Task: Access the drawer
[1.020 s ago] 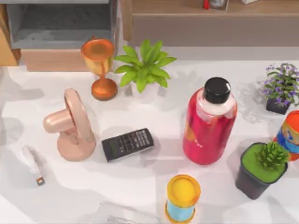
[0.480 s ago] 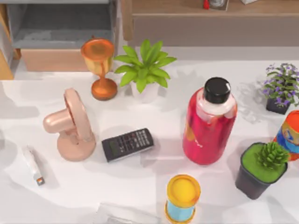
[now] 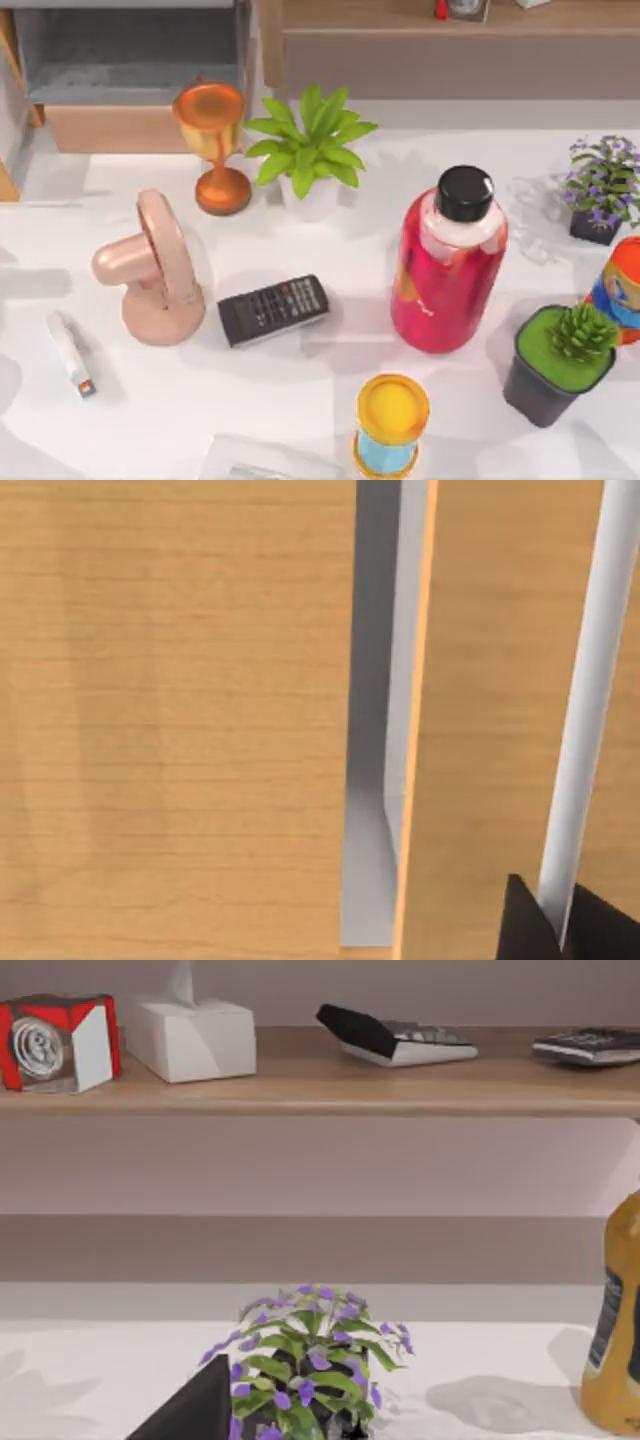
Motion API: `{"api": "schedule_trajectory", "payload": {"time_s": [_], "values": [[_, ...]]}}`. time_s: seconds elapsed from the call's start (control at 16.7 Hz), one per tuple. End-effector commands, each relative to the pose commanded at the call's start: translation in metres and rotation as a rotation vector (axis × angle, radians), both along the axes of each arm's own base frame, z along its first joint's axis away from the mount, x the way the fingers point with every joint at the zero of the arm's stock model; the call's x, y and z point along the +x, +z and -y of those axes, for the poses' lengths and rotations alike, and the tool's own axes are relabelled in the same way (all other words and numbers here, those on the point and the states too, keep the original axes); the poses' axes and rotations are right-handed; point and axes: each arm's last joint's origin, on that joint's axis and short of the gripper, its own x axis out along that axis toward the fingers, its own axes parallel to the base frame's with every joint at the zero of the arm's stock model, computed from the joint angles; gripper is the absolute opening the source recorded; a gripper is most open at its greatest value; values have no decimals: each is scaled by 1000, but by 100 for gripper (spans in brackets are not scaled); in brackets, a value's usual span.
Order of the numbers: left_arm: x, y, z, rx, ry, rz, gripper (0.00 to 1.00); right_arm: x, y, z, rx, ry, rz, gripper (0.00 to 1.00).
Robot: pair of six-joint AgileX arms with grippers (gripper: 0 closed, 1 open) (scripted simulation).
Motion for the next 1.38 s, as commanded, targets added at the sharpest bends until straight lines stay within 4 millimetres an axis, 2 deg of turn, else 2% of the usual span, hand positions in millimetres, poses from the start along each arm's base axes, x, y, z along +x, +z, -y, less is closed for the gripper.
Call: {"api": "schedule_trajectory", "payload": {"time_s": [0.12,0.48,0.78,0.9,1.14,1.38], "values": [[-13,1,0,4,0,4,0,0,0,0,0,0,0,100],[-19,0,-1,6,2,5,0,0,0,0,0,0,0,100],[-64,-1,-1,2,-1,0,0,0,0,0,0,0,0,100],[-76,0,-1,5,-1,3,0,0,0,0,0,0,0,100],[-77,0,-1,5,-1,3,0,0,0,0,0,0,0,100],[-77,0,-1,5,-1,3,30,0,0,0,0,0,0,100]]}}
